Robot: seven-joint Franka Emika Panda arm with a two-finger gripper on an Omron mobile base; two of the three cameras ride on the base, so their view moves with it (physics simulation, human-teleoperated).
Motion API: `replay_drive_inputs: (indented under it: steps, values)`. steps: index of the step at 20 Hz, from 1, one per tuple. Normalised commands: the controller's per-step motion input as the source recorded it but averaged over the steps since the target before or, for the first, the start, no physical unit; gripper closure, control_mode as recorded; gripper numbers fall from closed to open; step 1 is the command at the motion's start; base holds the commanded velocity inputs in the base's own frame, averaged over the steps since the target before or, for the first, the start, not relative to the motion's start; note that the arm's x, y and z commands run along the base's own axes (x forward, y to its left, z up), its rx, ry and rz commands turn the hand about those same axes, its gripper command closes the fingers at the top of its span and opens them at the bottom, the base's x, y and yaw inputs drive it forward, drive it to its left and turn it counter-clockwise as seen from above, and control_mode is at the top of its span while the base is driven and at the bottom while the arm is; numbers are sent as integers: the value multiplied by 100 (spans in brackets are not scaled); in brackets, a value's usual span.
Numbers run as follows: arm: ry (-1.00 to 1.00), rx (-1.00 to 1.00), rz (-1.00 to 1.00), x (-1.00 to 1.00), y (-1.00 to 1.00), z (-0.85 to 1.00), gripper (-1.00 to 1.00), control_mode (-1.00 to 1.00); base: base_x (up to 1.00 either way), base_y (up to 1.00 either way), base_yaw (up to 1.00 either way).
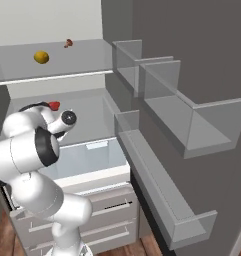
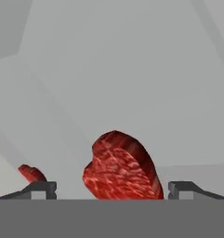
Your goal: Transport the steak and lemon to the fridge. Place the steak on the rack containing meat and place the lemon on the rack containing the vegetable, ensuring meats and vegetables are on different racks.
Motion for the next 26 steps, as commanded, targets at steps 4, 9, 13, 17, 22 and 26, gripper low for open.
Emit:
replay_drive_inputs:
  steps: [4, 9, 13, 17, 22, 26]
  values:
    - [-1, 0, -5, -3, 14, 0, -100, -100, 0, 0, 0]
    - [-7, 0, -21, -44, 0, 24, -100, -100, 0, 0, 0]
    - [-2, 0, -20, -43, 0, 51, -100, -100, 0, 0, 0]
    - [-3, 7, -16, -53, -32, 94, -100, -100, 0, 0, 0]
    - [1, 7, -7, -35, -18, 100, -100, -100, 0, 0, 0]
    - [0, 0, 0, -58, -4, 100, -100, -100, 0, 0, 0]
